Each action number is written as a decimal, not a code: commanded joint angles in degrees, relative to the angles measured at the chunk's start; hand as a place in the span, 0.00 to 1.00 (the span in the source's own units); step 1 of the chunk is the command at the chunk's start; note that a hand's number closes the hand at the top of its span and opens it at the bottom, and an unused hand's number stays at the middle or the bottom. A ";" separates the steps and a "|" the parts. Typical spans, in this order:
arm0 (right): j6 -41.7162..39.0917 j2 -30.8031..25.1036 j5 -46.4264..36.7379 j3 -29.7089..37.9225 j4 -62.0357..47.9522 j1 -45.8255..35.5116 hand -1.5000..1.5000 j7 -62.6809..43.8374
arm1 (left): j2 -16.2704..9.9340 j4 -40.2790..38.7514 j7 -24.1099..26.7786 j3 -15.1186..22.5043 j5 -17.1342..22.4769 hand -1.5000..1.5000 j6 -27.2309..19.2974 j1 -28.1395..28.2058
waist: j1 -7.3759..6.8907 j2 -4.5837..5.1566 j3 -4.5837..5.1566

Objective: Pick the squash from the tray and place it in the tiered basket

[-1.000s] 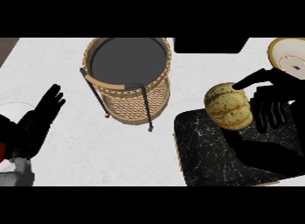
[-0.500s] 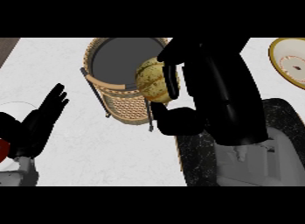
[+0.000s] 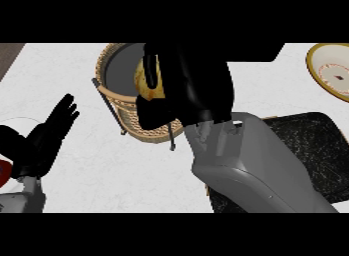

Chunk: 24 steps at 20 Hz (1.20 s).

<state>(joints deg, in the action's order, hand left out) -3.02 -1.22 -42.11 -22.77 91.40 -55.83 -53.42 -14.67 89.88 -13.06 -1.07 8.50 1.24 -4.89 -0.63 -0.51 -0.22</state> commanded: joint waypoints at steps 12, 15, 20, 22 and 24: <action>10.96 1.17 -2.15 -4.76 -17.97 -3.78 1.00 3.38 | 1.61 -1.51 -0.92 0.42 -1.11 0.50 0.51 -2.26 | -0.51 0.80 0.28; 14.64 1.17 -2.88 -4.38 -22.39 -3.99 1.00 7.41 | 0.55 0.41 -1.02 -0.69 -0.64 0.50 0.89 -1.14 | -1.24 0.91 0.28; 28.36 1.16 -1.18 -3.85 -25.84 -4.76 1.00 9.83 | 1.16 1.77 0.90 0.09 -1.30 0.50 1.81 2.16 | -0.96 0.71 0.25; 27.73 1.16 -0.05 -4.70 -28.65 -5.13 0.00 11.37 | 0.18 -3.48 0.46 -2.63 -0.26 0.50 1.85 -2.68 | -0.61 0.92 0.28; 30.30 1.15 0.70 -5.92 -32.01 -5.40 0.00 13.63 | 0.79 0.88 -1.72 -0.74 -1.19 0.50 1.18 -0.57 | -1.20 0.86 0.25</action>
<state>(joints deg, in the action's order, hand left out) 24.54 -1.28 -42.52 -25.26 66.04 -62.32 -43.07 -13.79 90.01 -13.17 -1.76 7.36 2.51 -5.08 -1.37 -0.77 -0.63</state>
